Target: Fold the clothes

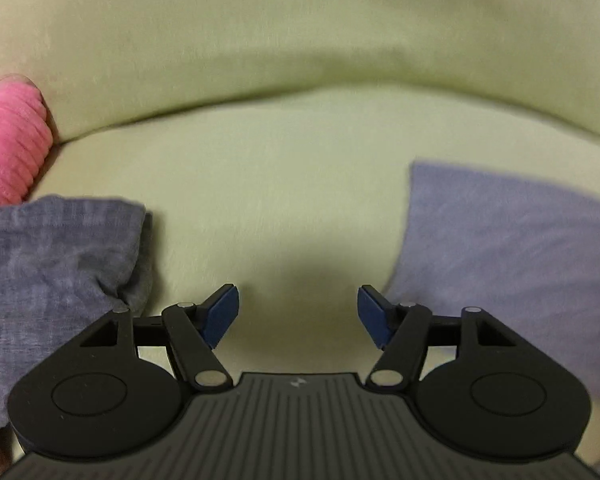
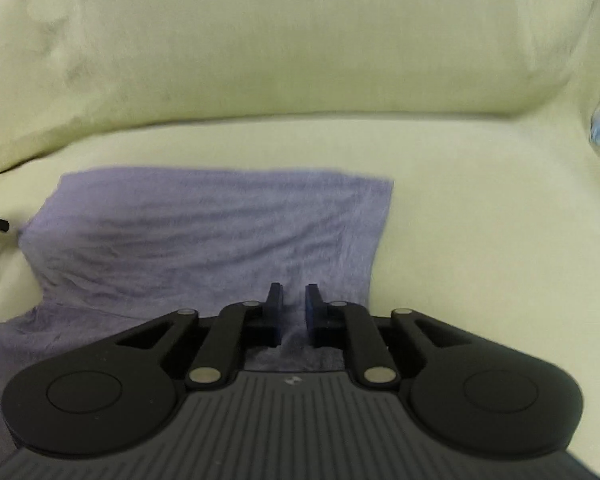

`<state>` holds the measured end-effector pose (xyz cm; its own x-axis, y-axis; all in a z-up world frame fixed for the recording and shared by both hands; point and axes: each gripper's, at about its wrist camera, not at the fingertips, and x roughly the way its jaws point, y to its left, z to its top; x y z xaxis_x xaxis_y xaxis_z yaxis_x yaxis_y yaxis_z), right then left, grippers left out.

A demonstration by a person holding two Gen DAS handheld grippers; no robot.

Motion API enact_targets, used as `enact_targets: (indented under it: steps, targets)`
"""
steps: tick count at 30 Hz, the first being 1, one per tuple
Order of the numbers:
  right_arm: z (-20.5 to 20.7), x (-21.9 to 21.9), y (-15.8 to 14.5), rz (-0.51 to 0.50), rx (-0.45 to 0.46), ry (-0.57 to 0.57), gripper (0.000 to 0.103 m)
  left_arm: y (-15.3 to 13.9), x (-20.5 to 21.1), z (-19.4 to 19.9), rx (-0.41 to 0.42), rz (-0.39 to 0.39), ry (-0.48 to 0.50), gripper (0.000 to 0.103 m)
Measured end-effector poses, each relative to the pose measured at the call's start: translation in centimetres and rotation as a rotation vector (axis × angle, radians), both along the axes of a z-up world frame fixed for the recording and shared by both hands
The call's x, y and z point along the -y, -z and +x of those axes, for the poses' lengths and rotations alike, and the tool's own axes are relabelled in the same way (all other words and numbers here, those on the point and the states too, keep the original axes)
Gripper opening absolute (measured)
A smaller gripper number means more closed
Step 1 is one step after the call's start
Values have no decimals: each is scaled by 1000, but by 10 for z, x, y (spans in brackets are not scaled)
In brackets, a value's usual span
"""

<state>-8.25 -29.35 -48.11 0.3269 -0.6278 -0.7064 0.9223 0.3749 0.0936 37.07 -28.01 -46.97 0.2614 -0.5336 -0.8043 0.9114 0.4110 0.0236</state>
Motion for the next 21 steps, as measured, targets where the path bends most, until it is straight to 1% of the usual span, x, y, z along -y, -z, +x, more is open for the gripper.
enact_targets:
  steps: [2,3,4,6,7,8,9,10,11,13,15,17,19,21]
  targets:
    - [5,-14,0,23,25,-32,11,-7,-9,-28,-38,-15,57,68]
    - [3,-24,2,25,24,-45,11,-11,-13,-43,-56,-21,86,68]
    - [2,-30,3,27,19,-47,11,-12,-24,-60,-63,-21,121,68]
    - [-11,-49,12,58,-15,-15,12,-10,-44,-78,-59,-9,155,69]
    - [-22,-57,16,70,-46,12,12,-8,-59,-83,-61,5,150,69]
    - [-31,-64,15,69,-54,35,12,-7,-76,-84,-79,13,120,68]
    - [-38,-71,11,64,-52,56,12,-6,-83,-85,-92,13,111,68]
    - [-45,-77,8,59,-51,77,15,-7,-102,-85,-139,13,103,68]
    - [-52,-84,4,54,-50,97,16,-7,-118,-88,-161,23,92,68]
    - [-52,-93,-2,40,-35,86,18,-8,-132,-101,-164,35,116,68]
    - [-36,-106,-5,45,-12,24,23,-2,-140,-128,-114,65,180,71]
    - [-23,-109,0,57,-36,12,23,8,-149,-141,-27,112,174,70]
    - [-22,-110,7,93,-73,29,23,20,-158,-143,-19,147,154,70]
    - [-30,-117,15,146,-106,48,22,28,-183,-142,-21,167,117,74]
